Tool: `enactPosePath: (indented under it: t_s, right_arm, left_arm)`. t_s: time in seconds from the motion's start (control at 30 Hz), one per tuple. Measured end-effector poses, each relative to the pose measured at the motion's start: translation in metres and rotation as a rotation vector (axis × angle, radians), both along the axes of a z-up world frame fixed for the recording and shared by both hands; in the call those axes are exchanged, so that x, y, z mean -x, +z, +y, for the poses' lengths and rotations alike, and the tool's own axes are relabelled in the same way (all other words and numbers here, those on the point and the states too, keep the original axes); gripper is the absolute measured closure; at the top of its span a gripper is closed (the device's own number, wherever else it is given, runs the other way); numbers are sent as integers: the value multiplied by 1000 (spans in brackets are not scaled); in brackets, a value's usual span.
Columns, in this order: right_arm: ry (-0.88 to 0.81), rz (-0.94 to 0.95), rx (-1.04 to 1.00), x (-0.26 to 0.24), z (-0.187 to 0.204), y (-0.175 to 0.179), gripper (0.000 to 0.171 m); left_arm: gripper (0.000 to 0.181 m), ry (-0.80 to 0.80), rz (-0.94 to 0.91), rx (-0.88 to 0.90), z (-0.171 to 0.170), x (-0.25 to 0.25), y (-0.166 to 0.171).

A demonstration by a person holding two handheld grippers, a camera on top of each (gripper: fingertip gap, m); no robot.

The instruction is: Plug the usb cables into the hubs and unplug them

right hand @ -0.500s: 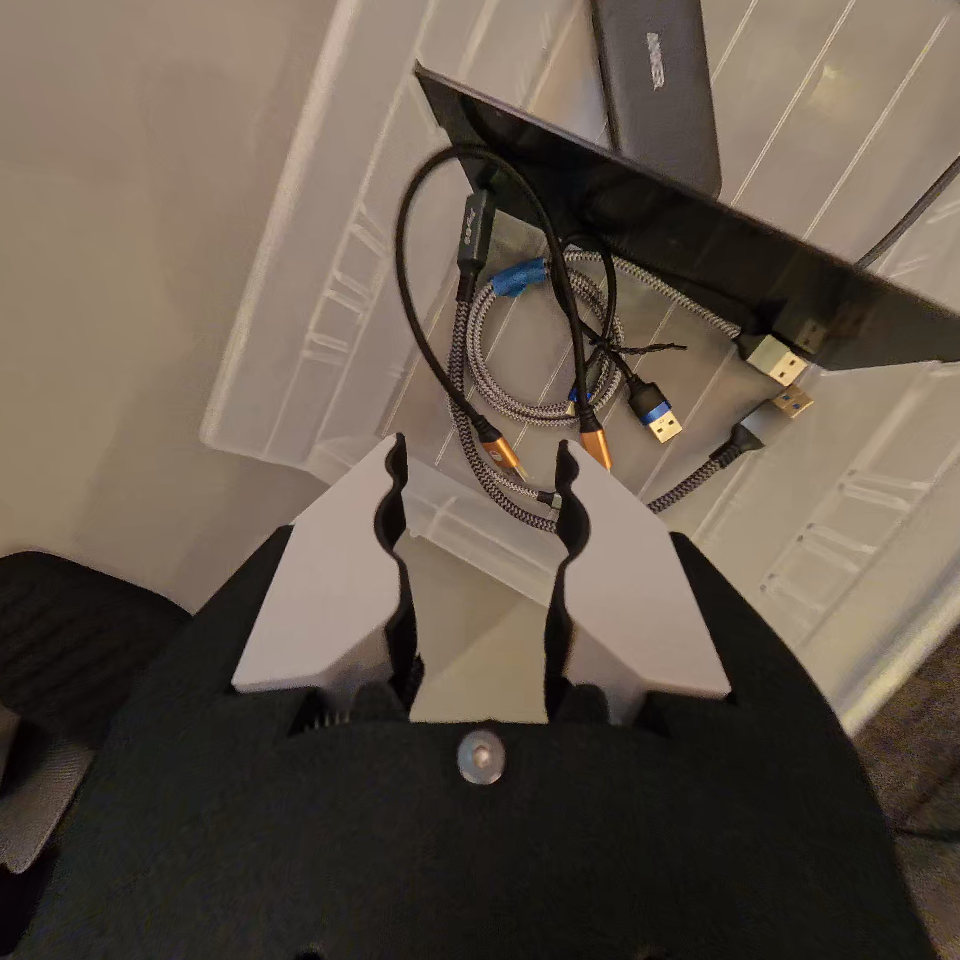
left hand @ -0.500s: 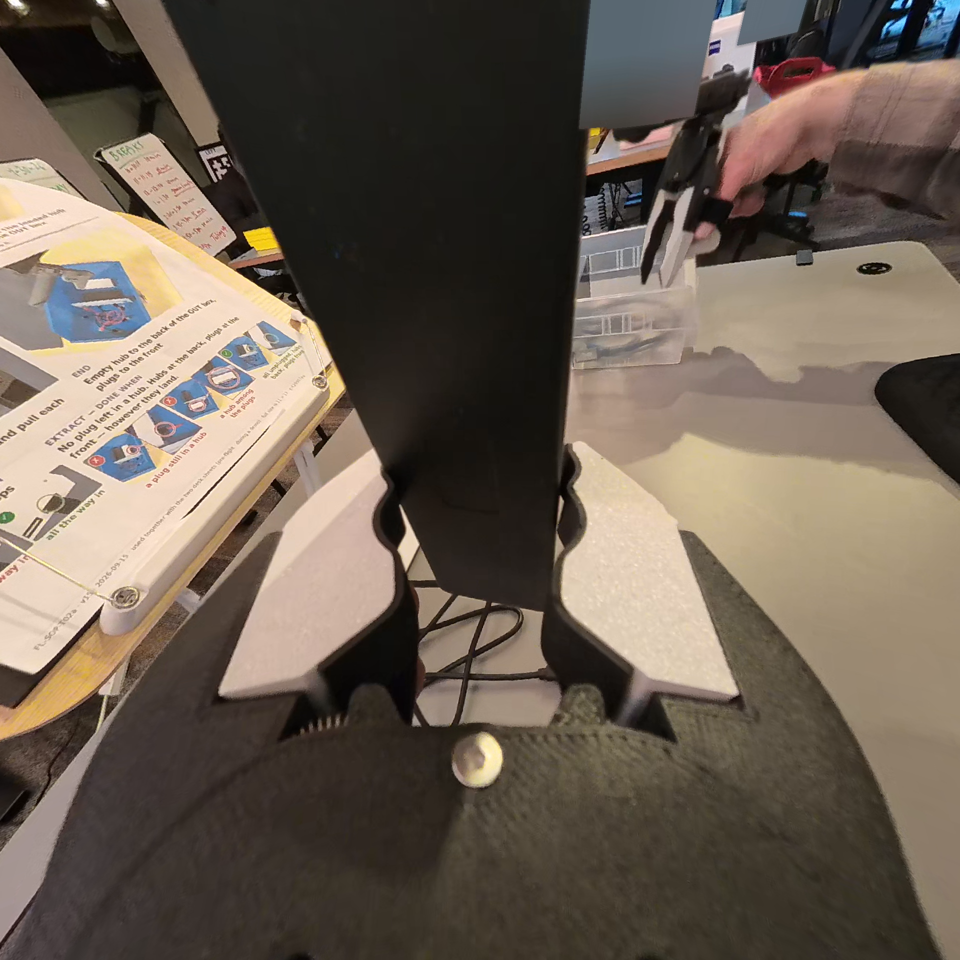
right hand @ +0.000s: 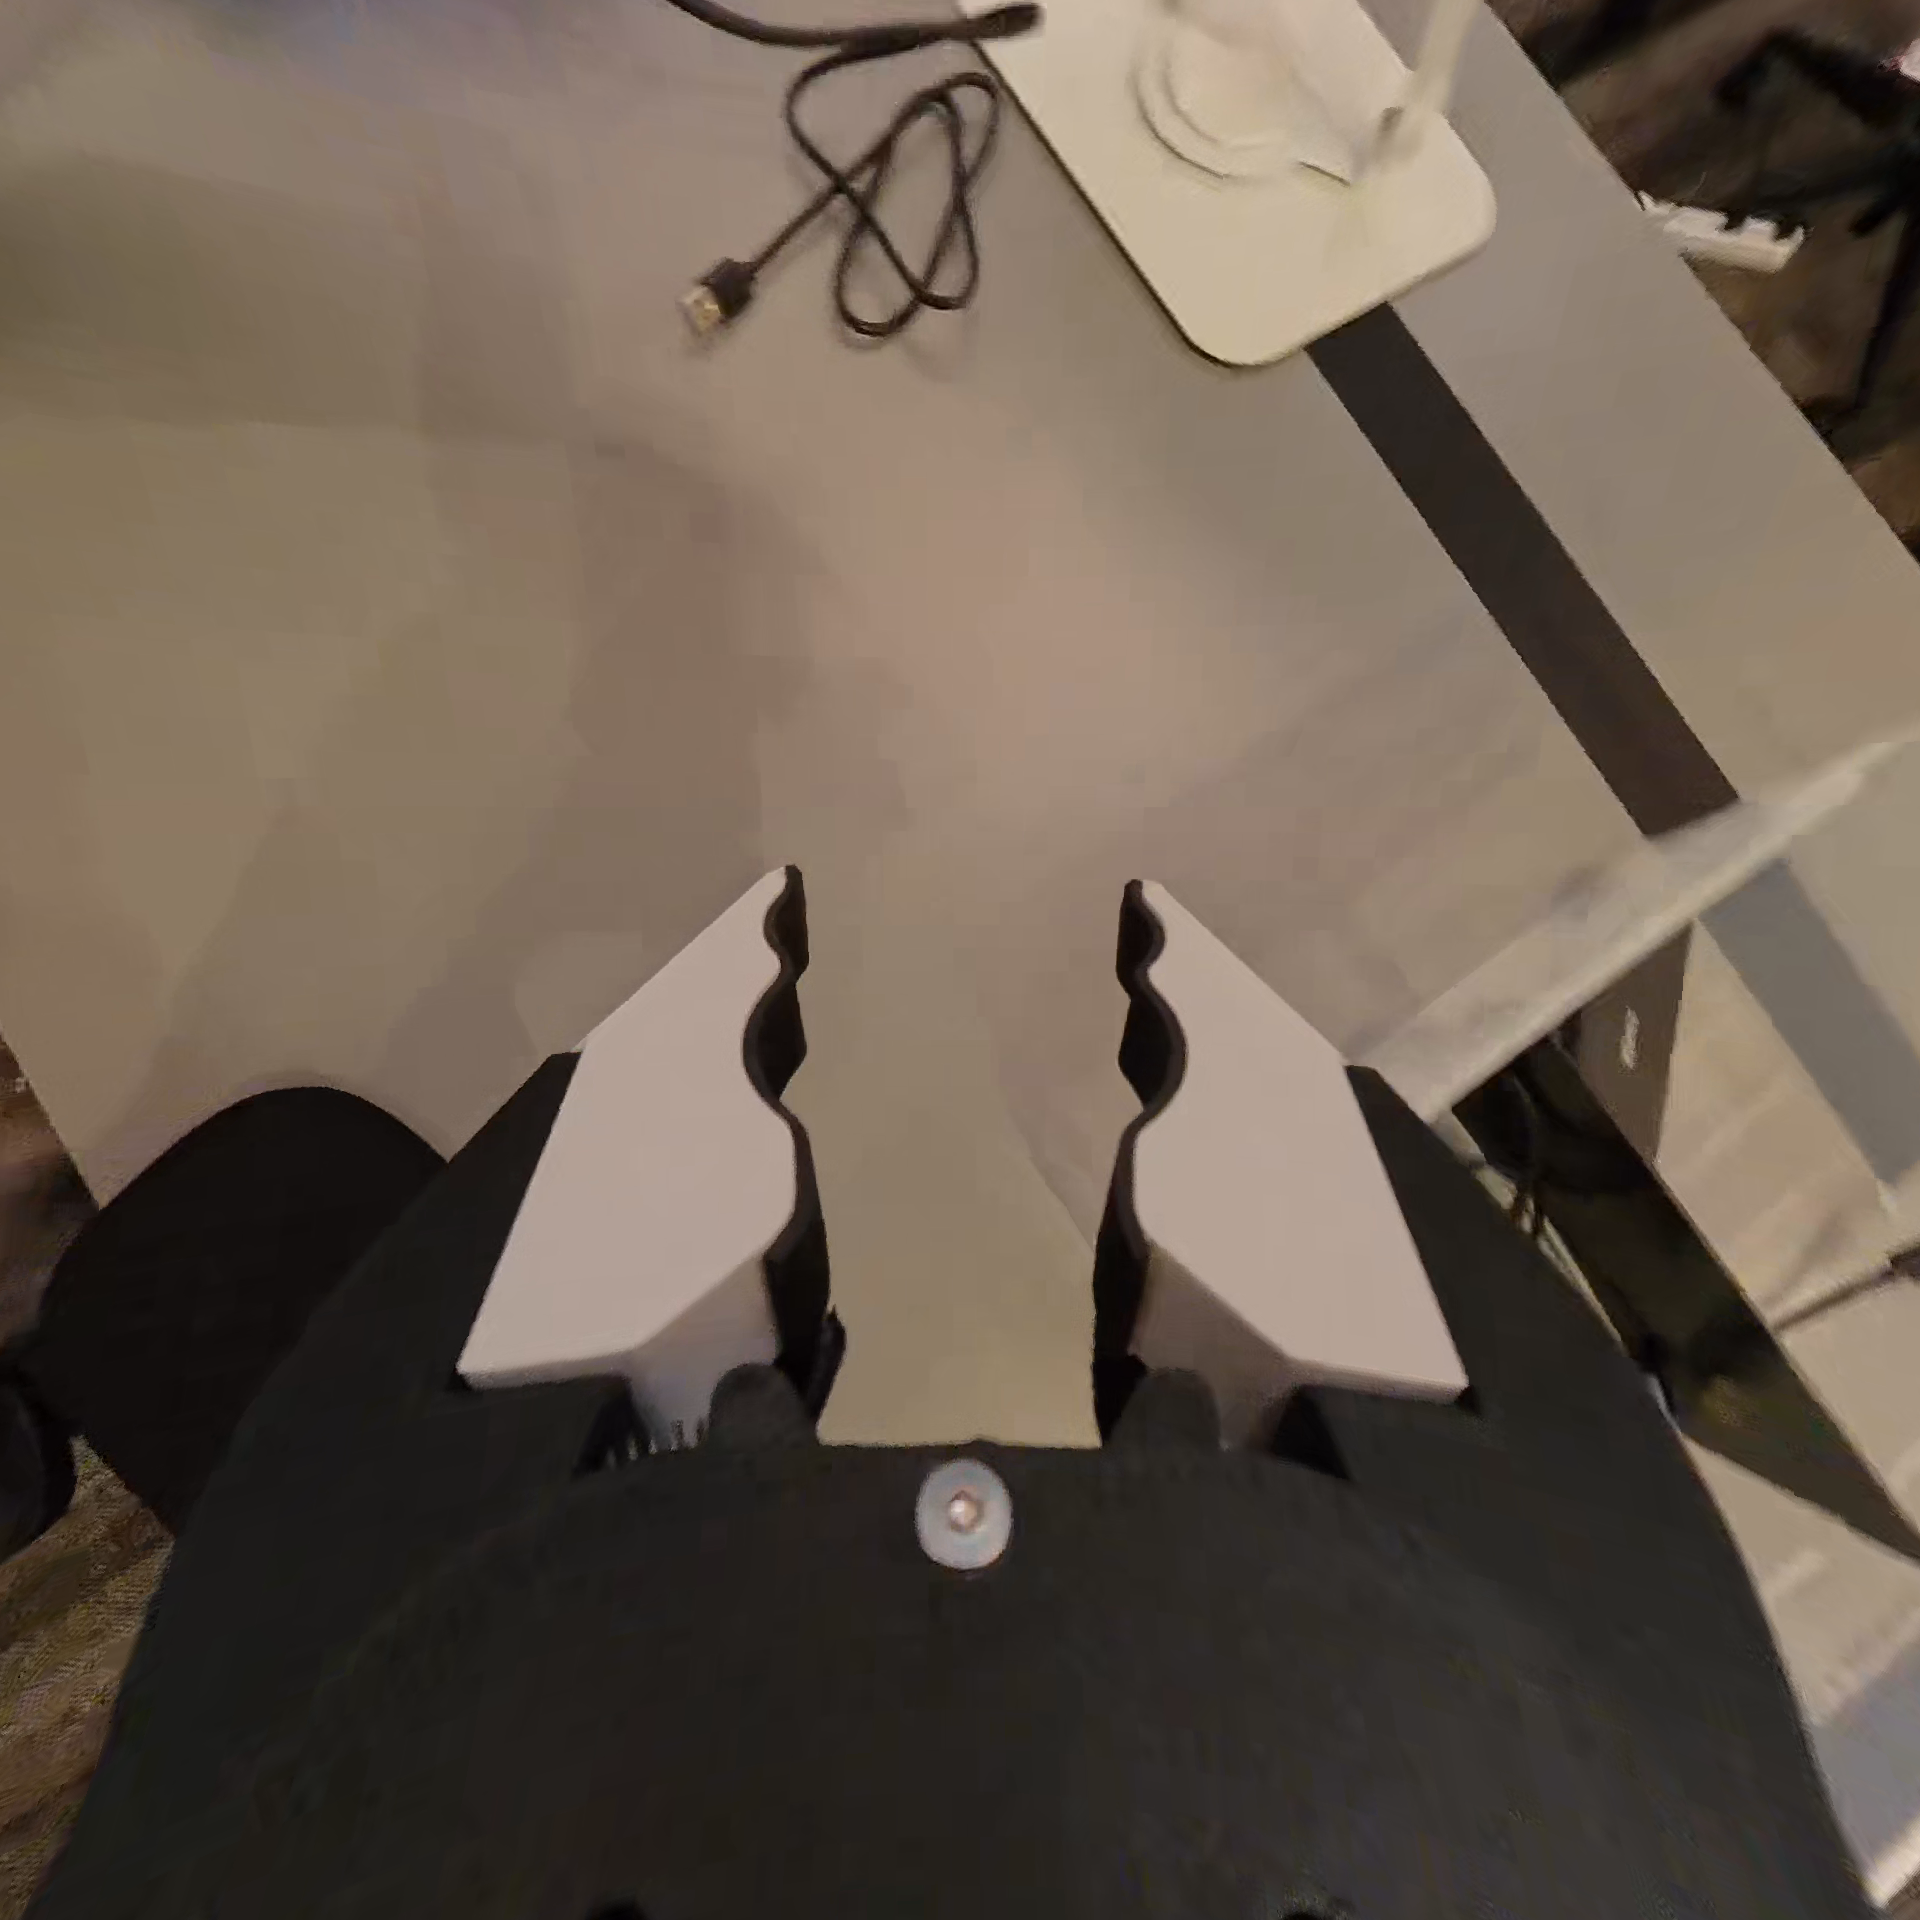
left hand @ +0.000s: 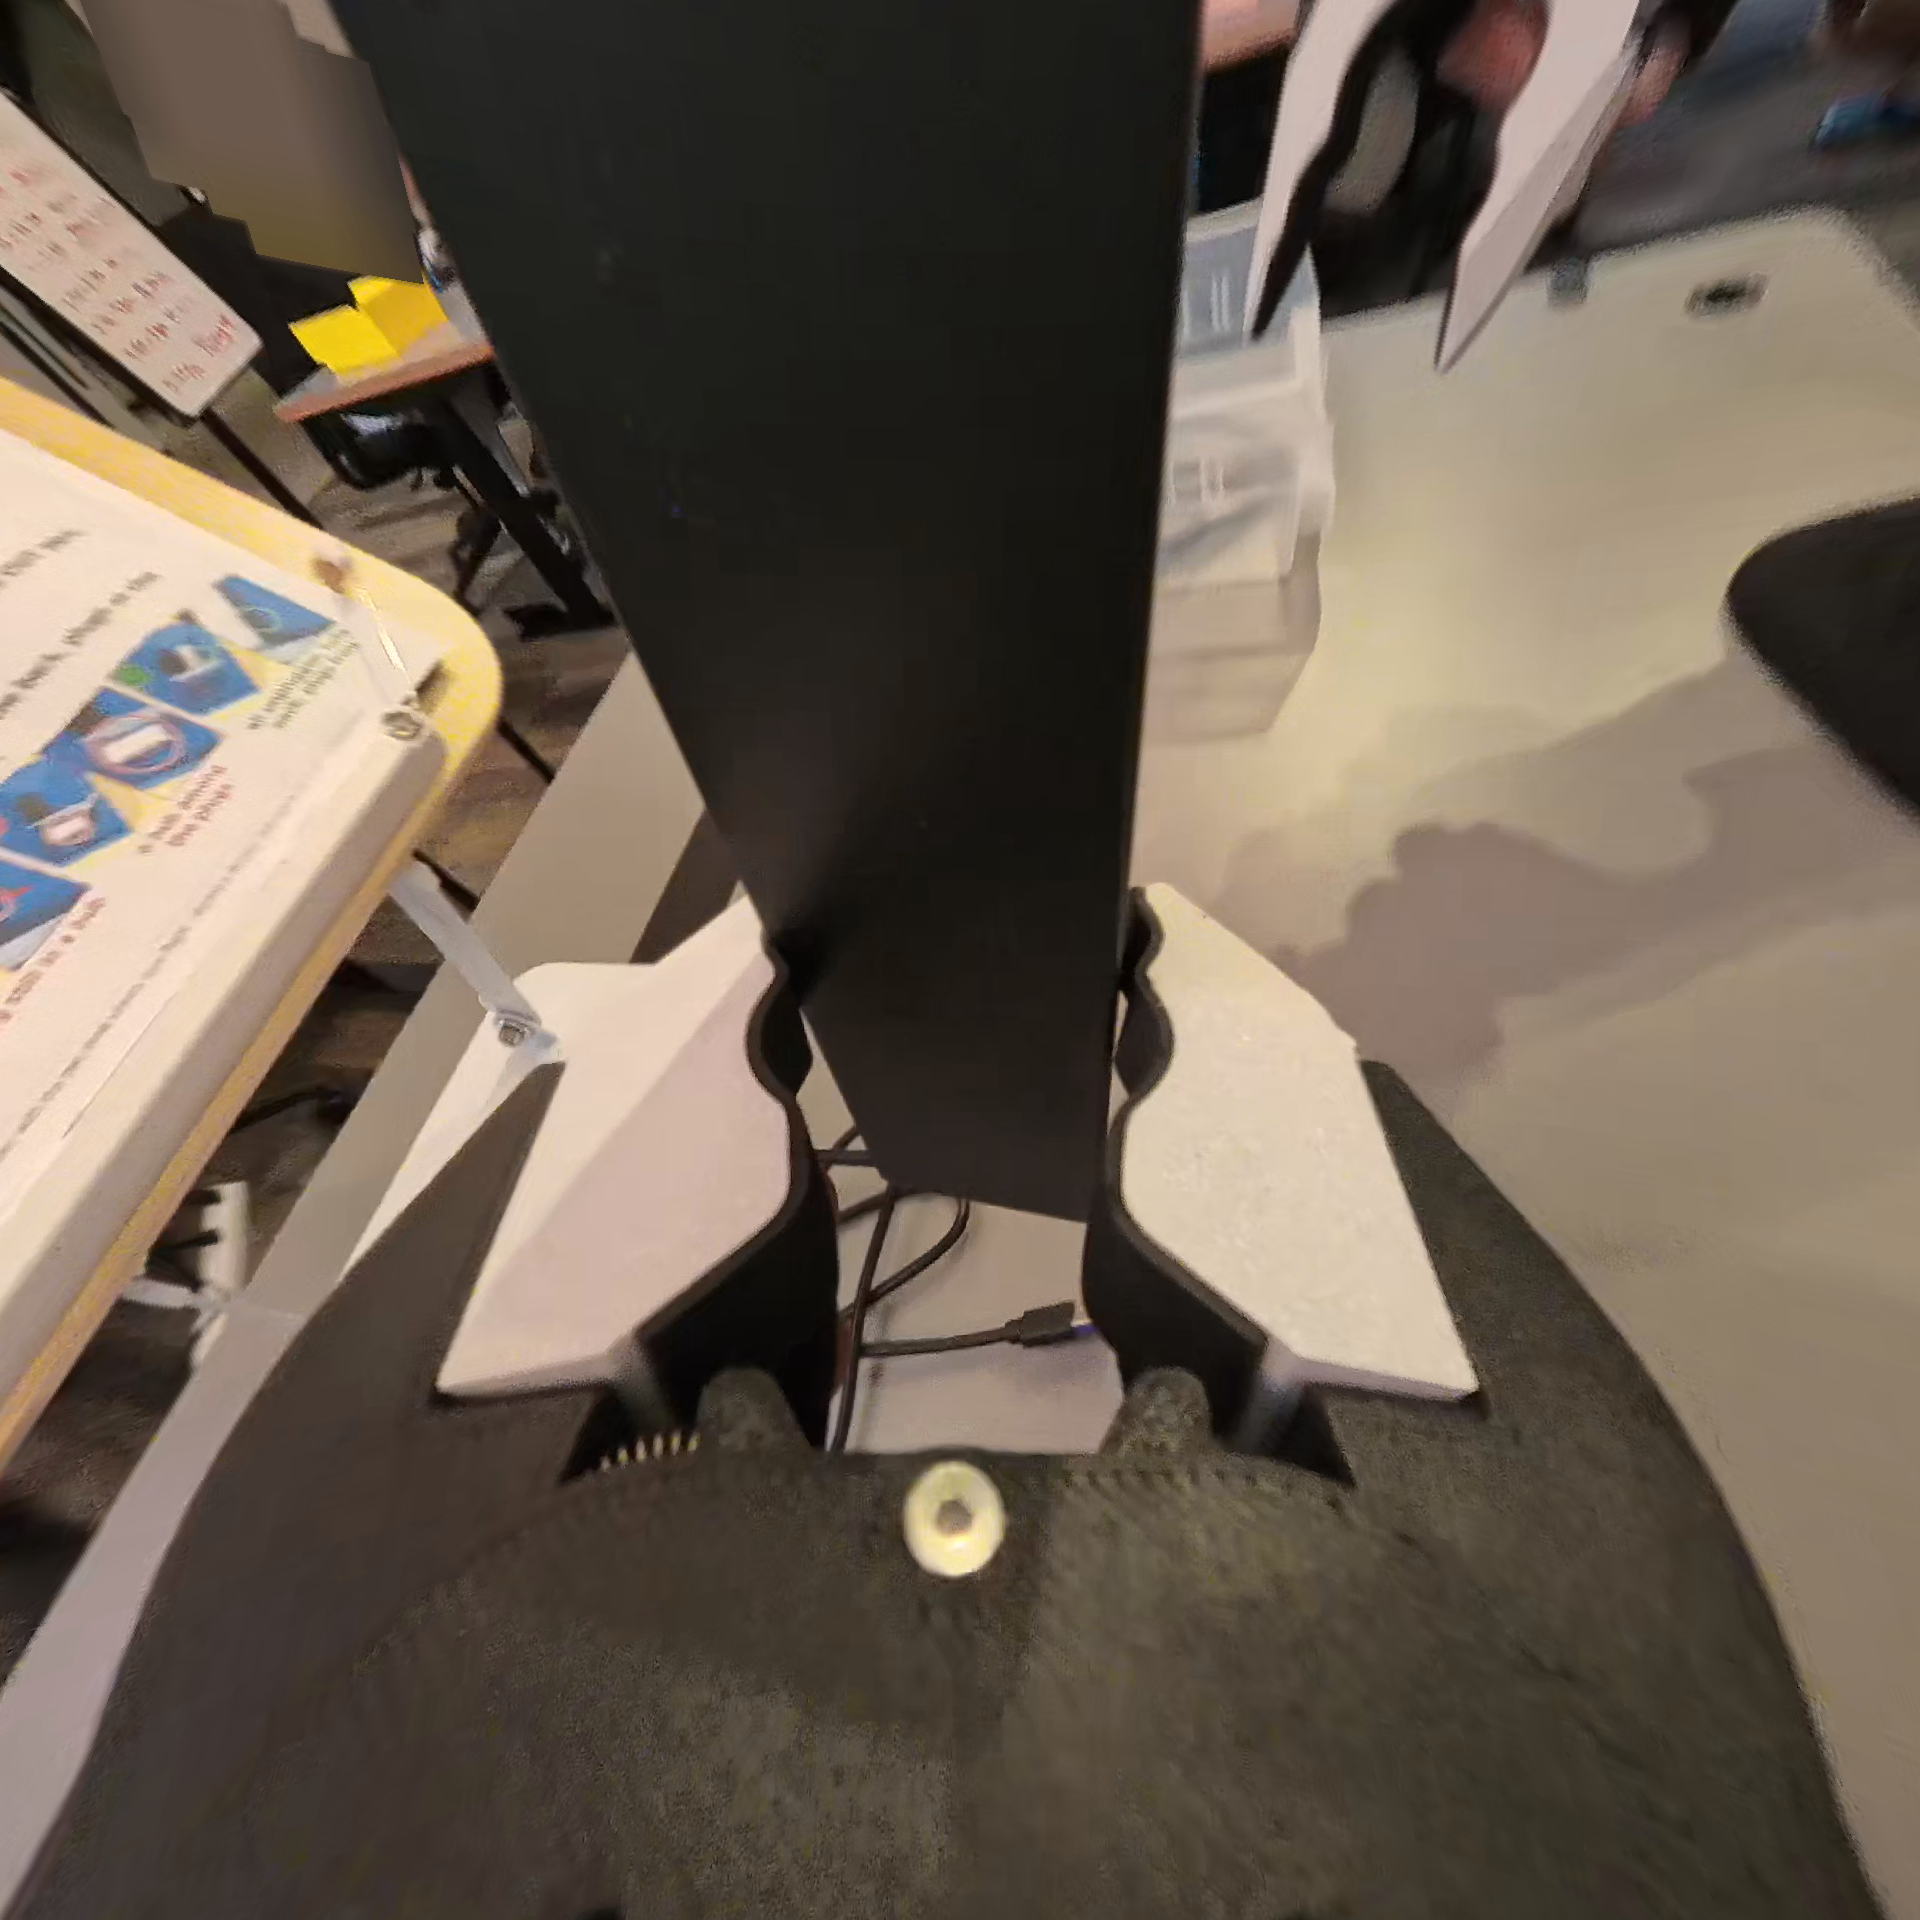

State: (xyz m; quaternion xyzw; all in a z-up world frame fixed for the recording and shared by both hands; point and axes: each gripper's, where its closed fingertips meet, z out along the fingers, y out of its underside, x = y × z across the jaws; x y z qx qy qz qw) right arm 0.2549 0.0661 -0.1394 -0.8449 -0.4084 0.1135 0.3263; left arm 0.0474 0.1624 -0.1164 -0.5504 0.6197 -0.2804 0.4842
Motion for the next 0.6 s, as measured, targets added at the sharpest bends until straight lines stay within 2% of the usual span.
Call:
enactPosePath:
  t_s: [0.17,0.27,0.4,0.5,0.6]
  right_arm:
    - [123,93,-34,56,-6,-2,111]
    - [181,190,-101,88,-4,1,110]
    - [254,311,-151,124,5,-9,99]
    - [283,338,-178,146,20,-27,81]
    - [315,380,-210,167,30,-33,73]
  left_arm:
    - [123,-31,92,-38,-15,-34,-33]
    - [123,-46,46,-39,-23,-52,-38]
    - [123,-144,-182,77,-48,-68,-16]
    - [123,-205,-318,139,-64,-72,3]
    - [123,-245,-356,164,-74,-77,10]
